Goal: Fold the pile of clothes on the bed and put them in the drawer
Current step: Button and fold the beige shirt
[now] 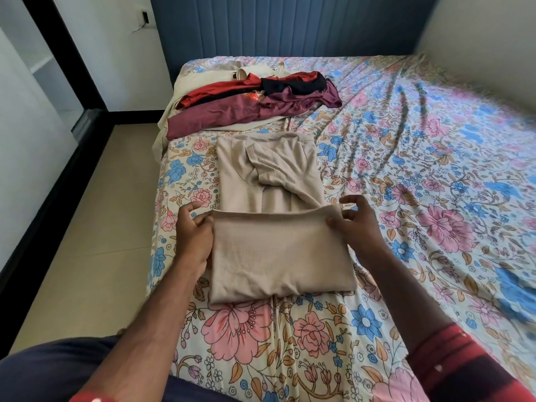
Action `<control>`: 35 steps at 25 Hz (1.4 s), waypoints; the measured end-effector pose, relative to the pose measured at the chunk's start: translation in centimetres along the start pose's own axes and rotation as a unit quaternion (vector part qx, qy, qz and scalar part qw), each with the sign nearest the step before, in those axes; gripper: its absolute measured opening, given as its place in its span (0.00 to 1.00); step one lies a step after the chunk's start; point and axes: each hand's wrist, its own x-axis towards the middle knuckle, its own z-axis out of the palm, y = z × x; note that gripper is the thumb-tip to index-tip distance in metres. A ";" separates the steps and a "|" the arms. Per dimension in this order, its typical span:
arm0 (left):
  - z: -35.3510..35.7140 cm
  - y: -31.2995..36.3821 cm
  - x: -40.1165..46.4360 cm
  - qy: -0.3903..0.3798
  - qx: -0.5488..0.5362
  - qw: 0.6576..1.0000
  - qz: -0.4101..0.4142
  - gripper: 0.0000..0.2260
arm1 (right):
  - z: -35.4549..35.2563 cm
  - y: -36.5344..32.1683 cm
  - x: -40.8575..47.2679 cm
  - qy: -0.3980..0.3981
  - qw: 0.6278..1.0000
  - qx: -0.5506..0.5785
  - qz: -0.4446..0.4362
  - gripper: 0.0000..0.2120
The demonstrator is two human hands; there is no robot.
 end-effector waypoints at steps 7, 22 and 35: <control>-3.6 -1.6 -2.6 -0.060 0.273 0.934 0.221 0.21 | -0.7 1.4 -3.0 -0.012 0.944 -0.266 -0.194 0.15; -8.6 -2.5 -6.8 -0.295 0.476 0.794 0.238 0.25 | -6.9 6.5 -5.1 -0.231 0.871 -0.314 -0.298 0.20; -12.5 7.5 -10.7 -0.503 0.311 0.807 0.006 0.25 | -10.1 -3.1 -8.7 -0.525 0.840 -0.086 -0.109 0.09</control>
